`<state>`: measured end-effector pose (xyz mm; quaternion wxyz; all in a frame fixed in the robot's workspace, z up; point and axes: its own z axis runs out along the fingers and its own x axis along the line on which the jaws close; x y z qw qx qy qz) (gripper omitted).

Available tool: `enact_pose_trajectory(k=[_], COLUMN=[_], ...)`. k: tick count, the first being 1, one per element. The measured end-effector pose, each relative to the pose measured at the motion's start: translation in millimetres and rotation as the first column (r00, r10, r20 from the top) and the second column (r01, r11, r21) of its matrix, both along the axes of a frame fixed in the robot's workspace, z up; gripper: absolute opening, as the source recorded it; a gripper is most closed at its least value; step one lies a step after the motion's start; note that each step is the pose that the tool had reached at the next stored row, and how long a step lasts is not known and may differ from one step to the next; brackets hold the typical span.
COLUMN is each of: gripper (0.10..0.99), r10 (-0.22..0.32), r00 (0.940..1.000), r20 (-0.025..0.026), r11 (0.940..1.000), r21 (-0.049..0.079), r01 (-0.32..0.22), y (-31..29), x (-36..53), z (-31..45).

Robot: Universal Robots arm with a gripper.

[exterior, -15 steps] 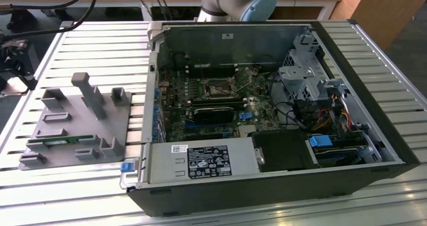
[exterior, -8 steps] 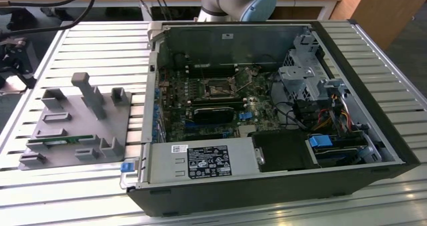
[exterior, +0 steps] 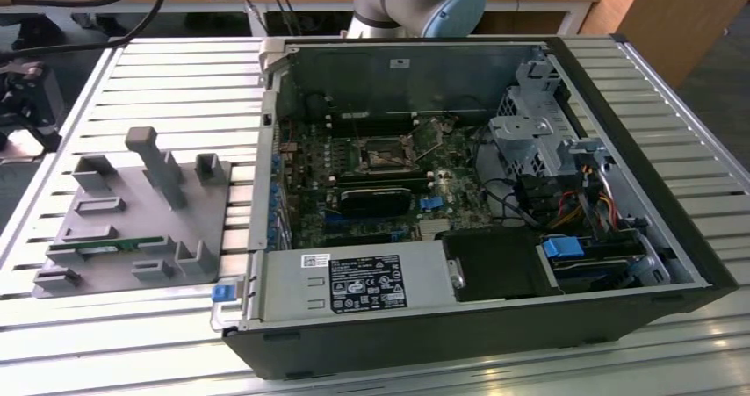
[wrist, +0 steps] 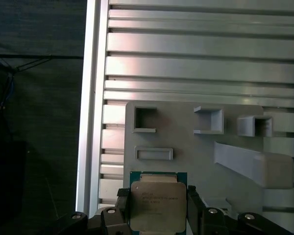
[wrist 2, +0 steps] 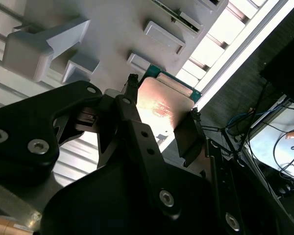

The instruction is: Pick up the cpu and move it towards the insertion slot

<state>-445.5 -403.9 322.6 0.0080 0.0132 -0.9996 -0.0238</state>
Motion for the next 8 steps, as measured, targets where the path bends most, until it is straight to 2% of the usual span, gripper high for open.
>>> enact_pose_trajectory(k=[8], gripper=[0.545], r10=[0.000], r00=[1.0000], r20=[-0.0001], r11=[1.0000], r21=[0.000], r01=[0.000], y=[0.1], x=[0.0], z=[5.2])
